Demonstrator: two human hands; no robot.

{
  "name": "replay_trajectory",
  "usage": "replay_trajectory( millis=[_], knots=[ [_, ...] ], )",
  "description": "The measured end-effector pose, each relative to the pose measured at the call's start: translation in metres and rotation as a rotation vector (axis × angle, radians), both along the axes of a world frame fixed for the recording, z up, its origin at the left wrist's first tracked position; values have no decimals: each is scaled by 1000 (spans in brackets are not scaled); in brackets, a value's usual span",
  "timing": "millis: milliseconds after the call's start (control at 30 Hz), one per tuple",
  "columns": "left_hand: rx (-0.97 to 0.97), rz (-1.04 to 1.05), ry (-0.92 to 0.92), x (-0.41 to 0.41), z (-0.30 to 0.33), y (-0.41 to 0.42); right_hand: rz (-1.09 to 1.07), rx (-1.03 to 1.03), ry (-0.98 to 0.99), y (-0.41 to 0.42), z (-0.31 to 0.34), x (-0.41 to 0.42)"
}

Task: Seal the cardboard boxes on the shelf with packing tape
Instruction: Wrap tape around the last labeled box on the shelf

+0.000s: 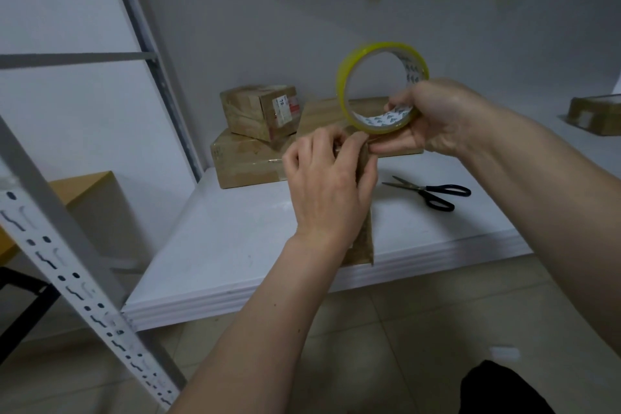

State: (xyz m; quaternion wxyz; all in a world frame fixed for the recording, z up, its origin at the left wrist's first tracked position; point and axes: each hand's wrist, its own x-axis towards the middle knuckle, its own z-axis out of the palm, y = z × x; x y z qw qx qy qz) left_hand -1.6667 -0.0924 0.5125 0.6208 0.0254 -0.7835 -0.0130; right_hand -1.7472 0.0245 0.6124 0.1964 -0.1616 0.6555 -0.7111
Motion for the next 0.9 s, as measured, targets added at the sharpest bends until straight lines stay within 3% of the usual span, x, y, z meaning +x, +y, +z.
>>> replay_trajectory(
  millis=[333, 667, 900],
  knots=[
    [-3, 15, 15, 2, 0, -2, 63, -226, -12, 7, -31, 0],
    [143, -5, -8, 0, 3, -5, 70, -457, -147, 7, -66, -5],
    [21, 75, -52, 3, 5, -8, 70, -443, -143, 8, -72, -6]
  ],
)
